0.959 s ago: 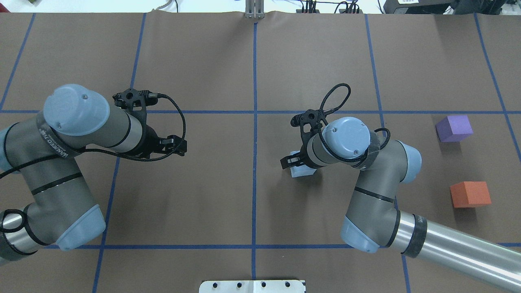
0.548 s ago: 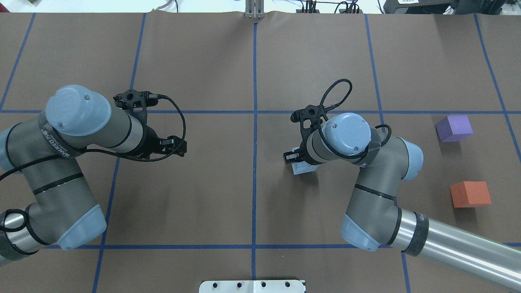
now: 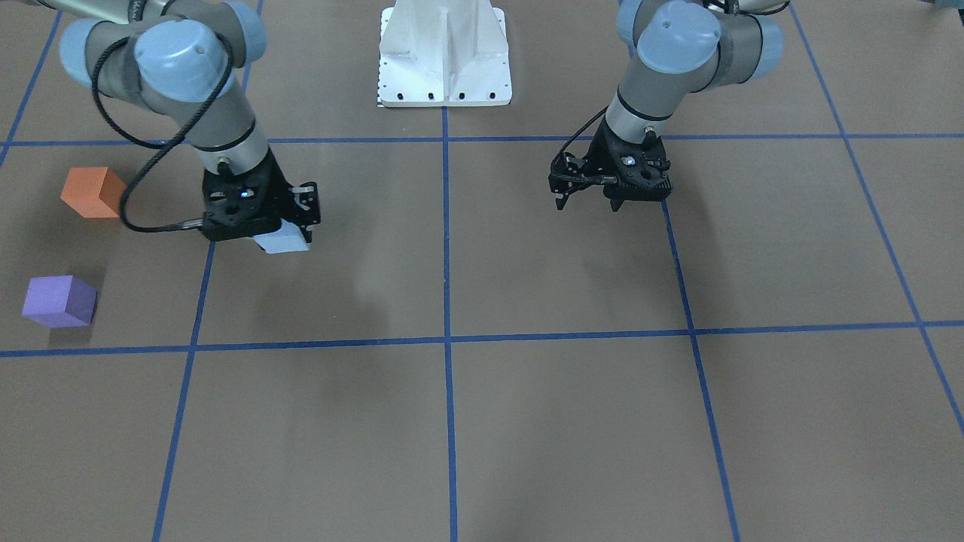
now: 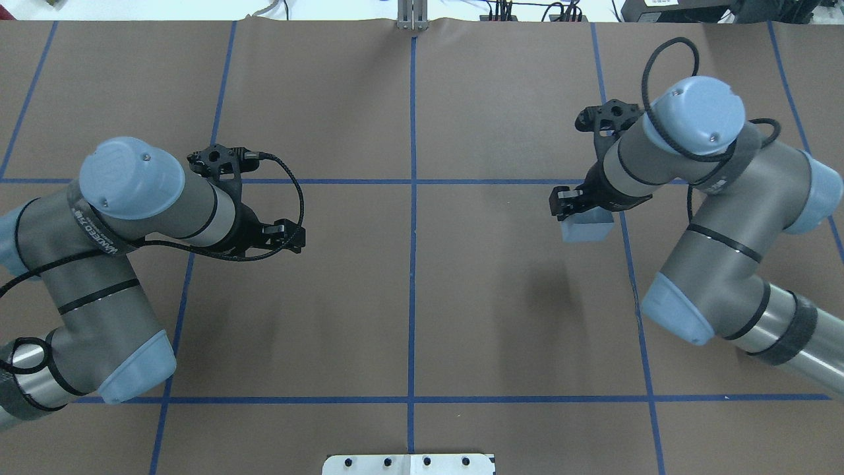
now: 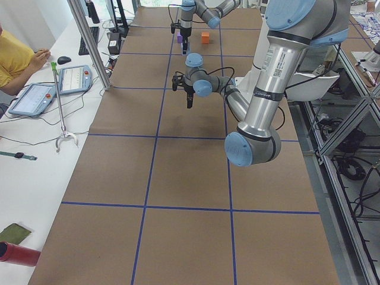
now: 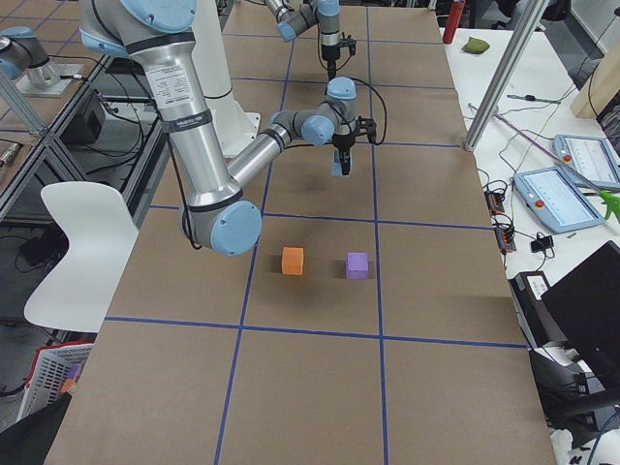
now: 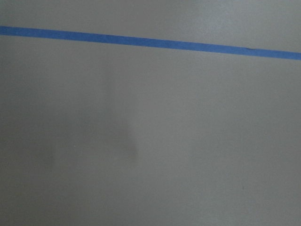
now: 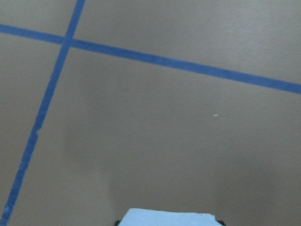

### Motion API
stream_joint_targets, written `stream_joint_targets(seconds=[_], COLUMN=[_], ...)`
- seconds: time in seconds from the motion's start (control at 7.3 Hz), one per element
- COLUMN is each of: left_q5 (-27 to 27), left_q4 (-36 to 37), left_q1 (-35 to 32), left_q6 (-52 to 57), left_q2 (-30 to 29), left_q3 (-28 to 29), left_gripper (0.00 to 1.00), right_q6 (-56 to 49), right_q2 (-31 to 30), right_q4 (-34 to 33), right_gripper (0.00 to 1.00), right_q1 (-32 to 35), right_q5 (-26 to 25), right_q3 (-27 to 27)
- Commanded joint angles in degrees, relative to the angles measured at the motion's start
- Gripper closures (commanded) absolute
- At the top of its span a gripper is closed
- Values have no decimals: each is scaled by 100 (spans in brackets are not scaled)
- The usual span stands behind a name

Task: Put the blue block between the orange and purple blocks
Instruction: 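Carry the light blue cube with the right gripper toward the purple cube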

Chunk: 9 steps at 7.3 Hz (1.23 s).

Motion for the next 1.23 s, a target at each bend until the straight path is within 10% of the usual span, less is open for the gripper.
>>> stream_joint_targets(seconds=[0.0, 0.55, 1.1], left_q5=[9, 0, 0], left_q4=[0, 0, 9], left_q1=[1, 9, 9], left_q6=[-1, -168, -220], left_q2=[-25, -95, -104], left_q3=[35, 26, 9], left_gripper=[0, 0, 0], right_q6=[-649, -1151, -1383], right_q2=[-1395, -2535, -2353], right_q4=[972, 1454, 1462], right_gripper=[100, 100, 100], right_q1=[954, 1512, 1485], right_q5=[802, 1122, 1096], right_q3=[-21, -222, -548])
